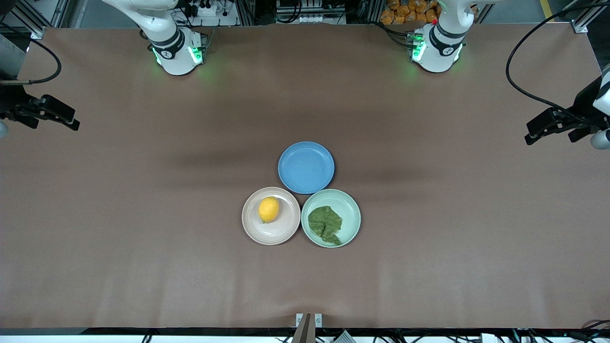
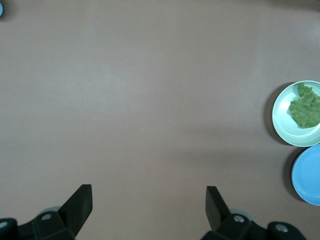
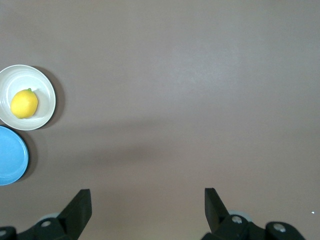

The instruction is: Place lemon and lettuce in plates

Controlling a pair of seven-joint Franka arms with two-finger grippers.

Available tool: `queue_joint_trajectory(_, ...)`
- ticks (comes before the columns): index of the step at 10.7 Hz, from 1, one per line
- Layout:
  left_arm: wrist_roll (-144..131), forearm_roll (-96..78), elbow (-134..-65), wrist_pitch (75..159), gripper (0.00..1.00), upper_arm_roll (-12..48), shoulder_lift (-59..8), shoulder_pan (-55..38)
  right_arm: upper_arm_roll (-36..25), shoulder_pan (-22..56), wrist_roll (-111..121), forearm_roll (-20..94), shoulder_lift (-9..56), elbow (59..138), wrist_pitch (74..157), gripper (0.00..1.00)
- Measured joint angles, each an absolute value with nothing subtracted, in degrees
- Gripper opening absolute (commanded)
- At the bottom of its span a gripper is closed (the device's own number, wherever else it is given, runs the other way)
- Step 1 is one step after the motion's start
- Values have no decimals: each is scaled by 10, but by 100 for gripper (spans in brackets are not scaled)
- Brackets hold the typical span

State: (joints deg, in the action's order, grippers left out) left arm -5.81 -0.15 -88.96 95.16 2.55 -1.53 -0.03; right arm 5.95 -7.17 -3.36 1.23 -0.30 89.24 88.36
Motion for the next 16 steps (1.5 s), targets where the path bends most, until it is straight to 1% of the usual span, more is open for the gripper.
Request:
queue_joint_trajectory(8,8,1,-888,947,100,31,-17,-7,59,-79,-34,12,6,892,893,100)
queue_joint_trajectory(16,-4,2,-888,945,100,31,-17,-6,59,-79,-34,12,6,896,892,100)
